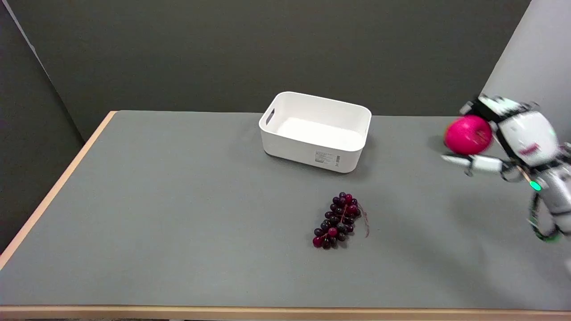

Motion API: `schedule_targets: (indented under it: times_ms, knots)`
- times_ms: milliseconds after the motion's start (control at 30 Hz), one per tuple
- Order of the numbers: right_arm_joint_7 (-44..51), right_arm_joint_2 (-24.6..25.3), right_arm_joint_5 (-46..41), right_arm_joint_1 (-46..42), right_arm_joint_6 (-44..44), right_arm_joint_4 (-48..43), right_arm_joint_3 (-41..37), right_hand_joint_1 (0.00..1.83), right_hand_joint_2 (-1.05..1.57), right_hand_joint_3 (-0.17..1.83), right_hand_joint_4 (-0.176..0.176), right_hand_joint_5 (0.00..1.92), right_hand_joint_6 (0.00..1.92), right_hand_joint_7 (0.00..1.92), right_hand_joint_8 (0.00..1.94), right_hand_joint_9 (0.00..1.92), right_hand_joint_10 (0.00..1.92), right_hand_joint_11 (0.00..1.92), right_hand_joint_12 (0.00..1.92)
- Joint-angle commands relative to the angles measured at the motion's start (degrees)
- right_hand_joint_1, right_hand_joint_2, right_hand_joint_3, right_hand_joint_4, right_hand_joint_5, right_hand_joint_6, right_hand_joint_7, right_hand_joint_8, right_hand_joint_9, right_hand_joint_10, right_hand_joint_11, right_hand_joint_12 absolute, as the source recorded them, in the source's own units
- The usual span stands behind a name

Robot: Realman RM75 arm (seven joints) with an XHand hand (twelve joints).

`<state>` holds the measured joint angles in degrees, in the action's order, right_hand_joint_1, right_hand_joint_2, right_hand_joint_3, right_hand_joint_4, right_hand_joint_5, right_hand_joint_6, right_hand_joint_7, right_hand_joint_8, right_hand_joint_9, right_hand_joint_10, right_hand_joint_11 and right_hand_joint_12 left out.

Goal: Place the red apple into the white box.

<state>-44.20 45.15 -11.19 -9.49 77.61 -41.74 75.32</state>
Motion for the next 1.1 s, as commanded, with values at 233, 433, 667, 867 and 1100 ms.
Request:
schedule_targets:
  times_ms: [233,433,667,867,1100]
  knots:
    - [6.68,14.60,7.29,45.72,-45.94,-9.51,37.21,1.35,0.99,0.45,-0.175,0.65,1.56,0.92,1.26,0.76,1.44,0.60,1.62]
    - [6.28,18.85,9.50,51.32,-50.36,-4.84,43.34,1.35,1.02,0.41,-0.170,0.64,1.55,0.91,1.26,0.75,1.45,0.60,1.61]
    - [6.27,21.50,9.66,56.02,-56.08,-0.13,50.80,1.35,1.02,0.40,-0.173,0.64,1.55,0.91,1.27,0.75,1.45,0.60,1.60]
    - [6.20,23.67,9.00,58.34,-58.20,8.15,50.93,1.35,1.00,0.44,-0.167,0.65,1.55,0.91,1.27,0.76,1.44,0.59,1.63]
    - [2.47,22.74,2.13,56.05,-60.34,9.36,46.09,0.91,0.91,0.85,0.095,0.35,1.11,0.55,0.83,0.56,1.16,0.18,1.57]
